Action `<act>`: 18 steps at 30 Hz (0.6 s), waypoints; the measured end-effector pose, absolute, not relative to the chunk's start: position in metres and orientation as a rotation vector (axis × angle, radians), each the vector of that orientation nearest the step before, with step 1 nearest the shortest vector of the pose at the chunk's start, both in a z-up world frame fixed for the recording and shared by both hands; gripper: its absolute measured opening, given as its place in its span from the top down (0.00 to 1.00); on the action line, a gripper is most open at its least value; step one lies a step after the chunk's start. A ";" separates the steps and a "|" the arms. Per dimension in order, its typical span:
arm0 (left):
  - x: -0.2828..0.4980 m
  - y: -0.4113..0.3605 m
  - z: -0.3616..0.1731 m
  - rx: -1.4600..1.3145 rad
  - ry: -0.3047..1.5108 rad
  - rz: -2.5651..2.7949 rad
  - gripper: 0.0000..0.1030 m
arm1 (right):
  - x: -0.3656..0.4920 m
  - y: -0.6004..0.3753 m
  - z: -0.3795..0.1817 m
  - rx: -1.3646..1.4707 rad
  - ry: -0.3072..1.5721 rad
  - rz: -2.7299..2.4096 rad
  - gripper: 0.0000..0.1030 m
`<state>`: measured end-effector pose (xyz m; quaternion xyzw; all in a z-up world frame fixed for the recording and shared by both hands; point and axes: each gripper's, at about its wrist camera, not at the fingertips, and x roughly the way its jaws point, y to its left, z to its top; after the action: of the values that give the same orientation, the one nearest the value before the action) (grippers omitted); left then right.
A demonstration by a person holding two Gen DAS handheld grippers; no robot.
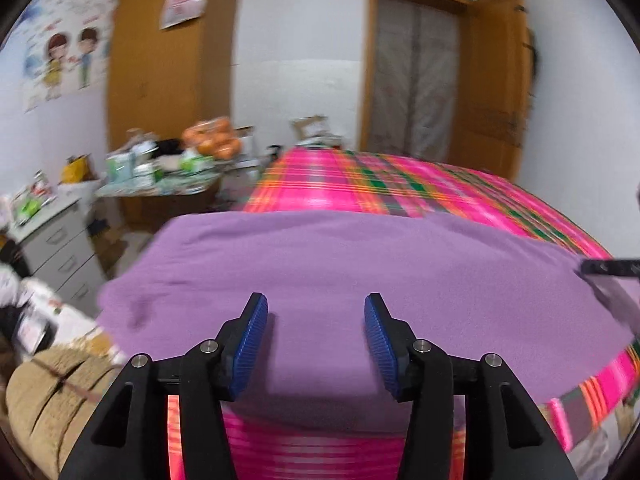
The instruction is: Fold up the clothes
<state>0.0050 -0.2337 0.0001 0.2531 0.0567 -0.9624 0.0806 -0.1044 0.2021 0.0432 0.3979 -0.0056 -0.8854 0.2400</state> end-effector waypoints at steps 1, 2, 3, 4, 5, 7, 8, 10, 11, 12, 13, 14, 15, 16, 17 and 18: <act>0.005 -0.243 -0.002 0.767 0.192 -2.853 0.49 | -0.104 0.195 0.044 1.084 -0.004 -2.411 0.83; 0.005 -0.251 -0.005 0.779 0.217 -2.831 0.49 | -0.105 0.188 0.044 1.078 0.007 -2.399 0.82; 0.006 -0.257 -0.007 0.784 0.233 -2.821 0.49 | -0.105 0.182 0.043 1.080 0.020 -2.392 0.82; 0.008 -0.261 -0.009 0.783 0.245 -2.820 0.49 | -0.104 0.178 0.040 1.086 0.035 -2.387 0.82; 0.010 -0.265 -0.010 0.782 0.257 -2.818 0.49 | -0.104 0.174 0.038 1.092 0.050 -2.382 0.82; 0.012 -0.268 -0.011 0.780 0.261 -2.820 0.49 | -0.104 0.167 0.032 1.099 0.081 -2.380 0.82; 0.012 -0.268 -0.011 0.775 0.261 -2.819 0.49 | -0.103 0.167 0.031 1.093 0.092 -2.385 0.82; 0.013 -0.271 -0.011 0.765 0.268 -2.815 0.48 | -0.105 0.166 0.032 1.089 0.089 -2.384 0.81; 0.014 -0.274 -0.011 0.760 0.277 -2.808 0.48 | -0.106 0.167 0.031 1.089 0.079 -2.380 0.81; 0.015 -0.276 -0.011 0.754 0.286 -2.801 0.49 | -0.106 0.169 0.031 1.089 0.066 -2.376 0.81; 0.016 -0.279 -0.012 0.749 0.297 -2.796 0.49 | -0.106 0.170 0.030 1.090 0.055 -2.372 0.81; 0.017 -0.283 -0.013 0.745 0.310 -2.792 0.49 | -0.107 0.171 0.029 1.091 0.048 -2.370 0.81; 0.017 -0.284 -0.014 0.740 0.319 -2.790 0.49 | -0.107 0.171 0.029 1.092 0.047 -2.369 0.81; 0.017 -0.285 -0.014 0.732 0.327 -2.788 0.49 | -0.107 0.172 0.029 1.093 0.050 -2.370 0.81; 0.019 -0.286 -0.013 0.725 0.337 -2.786 0.49 | -0.107 0.173 0.029 1.093 0.055 -2.371 0.81; 0.020 -0.287 -0.012 0.717 0.347 -2.783 0.49 | -0.107 0.174 0.029 1.093 0.061 -2.373 0.81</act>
<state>0.0202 -0.2871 -0.0115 0.2458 0.1188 -0.9541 0.1230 -0.1065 0.1740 0.0289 0.4036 0.0227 -0.8766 0.2612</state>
